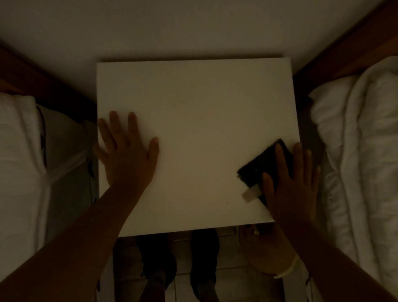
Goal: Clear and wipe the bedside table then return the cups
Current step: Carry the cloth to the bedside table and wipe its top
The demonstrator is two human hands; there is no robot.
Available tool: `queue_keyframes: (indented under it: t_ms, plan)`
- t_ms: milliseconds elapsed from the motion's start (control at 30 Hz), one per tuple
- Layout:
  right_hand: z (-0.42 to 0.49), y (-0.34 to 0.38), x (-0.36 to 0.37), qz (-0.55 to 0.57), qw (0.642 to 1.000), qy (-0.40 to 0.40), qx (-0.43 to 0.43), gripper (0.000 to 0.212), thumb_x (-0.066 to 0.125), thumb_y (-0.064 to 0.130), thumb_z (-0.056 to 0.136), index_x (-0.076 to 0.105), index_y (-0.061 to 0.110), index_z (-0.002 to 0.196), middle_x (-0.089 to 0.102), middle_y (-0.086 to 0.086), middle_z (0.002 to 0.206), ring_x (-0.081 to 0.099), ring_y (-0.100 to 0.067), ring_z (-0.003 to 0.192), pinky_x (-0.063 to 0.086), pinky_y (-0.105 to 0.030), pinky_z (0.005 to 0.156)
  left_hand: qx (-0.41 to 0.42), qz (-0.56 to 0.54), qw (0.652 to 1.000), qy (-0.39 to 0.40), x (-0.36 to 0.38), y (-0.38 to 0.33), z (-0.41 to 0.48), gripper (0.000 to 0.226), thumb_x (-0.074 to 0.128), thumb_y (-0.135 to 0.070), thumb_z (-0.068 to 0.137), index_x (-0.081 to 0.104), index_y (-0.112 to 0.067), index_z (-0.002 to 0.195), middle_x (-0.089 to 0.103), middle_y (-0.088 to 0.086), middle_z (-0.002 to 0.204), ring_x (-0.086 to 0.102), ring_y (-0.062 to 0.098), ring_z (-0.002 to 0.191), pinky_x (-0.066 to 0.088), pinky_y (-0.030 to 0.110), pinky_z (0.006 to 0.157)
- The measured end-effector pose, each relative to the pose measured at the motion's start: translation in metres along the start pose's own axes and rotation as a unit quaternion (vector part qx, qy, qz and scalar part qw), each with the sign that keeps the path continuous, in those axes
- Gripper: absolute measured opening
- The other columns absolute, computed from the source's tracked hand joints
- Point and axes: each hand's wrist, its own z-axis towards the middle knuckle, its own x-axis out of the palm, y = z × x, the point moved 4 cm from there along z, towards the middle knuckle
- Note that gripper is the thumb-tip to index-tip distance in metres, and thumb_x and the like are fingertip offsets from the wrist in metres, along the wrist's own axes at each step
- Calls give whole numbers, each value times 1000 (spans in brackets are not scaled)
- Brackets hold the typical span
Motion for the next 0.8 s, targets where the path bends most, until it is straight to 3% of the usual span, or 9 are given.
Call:
queue_keyframes:
  t_ms: [300,567,700,800]
  plan:
    - [-43,86,9,16,999,42,-4,68,17,61,96,5,30,155,1,-11,164,-2,-31,150,8,-58,118,-2,-19,1000,8,-1,3,1,73,21,-64,93,6,-26,153,3,15,161,0,40,147,14,70,108]
    - [-65,208,16,65,990,50,-116,71,23,60,96,7,25,155,1,-14,163,0,-35,150,4,-59,117,17,-56,998,37,-5,3,2,79,5,-70,88,-3,-26,153,-10,12,161,-13,35,147,3,67,110]
    - [-83,271,18,100,973,71,-196,69,23,59,97,8,25,155,9,-11,163,2,-34,150,1,-60,117,22,-54,997,51,-9,3,4,84,6,-73,86,-4,-24,153,-12,13,161,-14,36,146,3,67,110]
    - [-94,304,19,100,962,80,-240,71,34,60,94,13,23,152,29,-6,157,21,-34,146,1,-61,118,24,-34,998,53,-7,5,5,84,13,-72,87,-6,-24,153,-13,13,161,-14,36,146,7,68,111]
